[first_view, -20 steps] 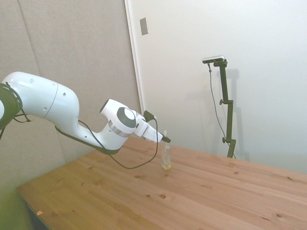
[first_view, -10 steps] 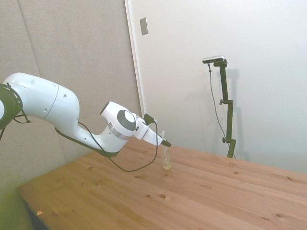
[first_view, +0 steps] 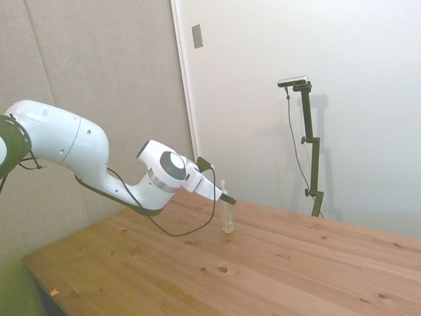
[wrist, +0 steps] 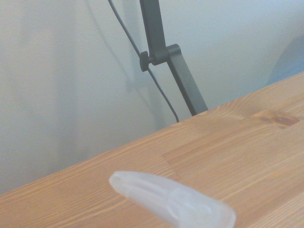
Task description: Stand the sanitizer
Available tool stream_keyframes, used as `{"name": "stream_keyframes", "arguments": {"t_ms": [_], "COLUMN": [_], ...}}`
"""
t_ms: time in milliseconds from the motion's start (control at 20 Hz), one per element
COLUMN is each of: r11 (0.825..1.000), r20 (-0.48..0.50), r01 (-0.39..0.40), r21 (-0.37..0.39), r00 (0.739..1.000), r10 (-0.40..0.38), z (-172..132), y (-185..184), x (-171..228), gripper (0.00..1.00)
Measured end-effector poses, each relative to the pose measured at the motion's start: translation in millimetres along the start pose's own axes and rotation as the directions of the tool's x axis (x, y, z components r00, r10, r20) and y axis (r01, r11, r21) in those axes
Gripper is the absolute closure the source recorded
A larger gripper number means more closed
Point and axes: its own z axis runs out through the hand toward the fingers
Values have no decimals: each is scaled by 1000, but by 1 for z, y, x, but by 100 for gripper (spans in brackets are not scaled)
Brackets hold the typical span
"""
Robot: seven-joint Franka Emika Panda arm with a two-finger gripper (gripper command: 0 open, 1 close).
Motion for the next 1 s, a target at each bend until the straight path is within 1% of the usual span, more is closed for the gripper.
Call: {"name": "stream_keyframes", "arguments": {"t_ms": [150, 350, 550, 700, 850, 1000], "r11": [1000, 995, 981, 961, 935, 898], "r20": [39, 139, 235, 315, 385, 468], "r01": [15, 71, 132, 194, 258, 336], "r21": [-17, -72, -140, -197, -242, -284], "r00": [999, 988, 967, 941, 910, 866], "r10": [-14, -61, -97, -125, -152, -176], "z": [-1, -7, -32, -53, -73, -89], "y": [-4, -1, 7, 21, 35, 50], "x": [-12, -25, -14, -4, 1, 8], "gripper": [0, 0, 0, 0, 0, 0]}}
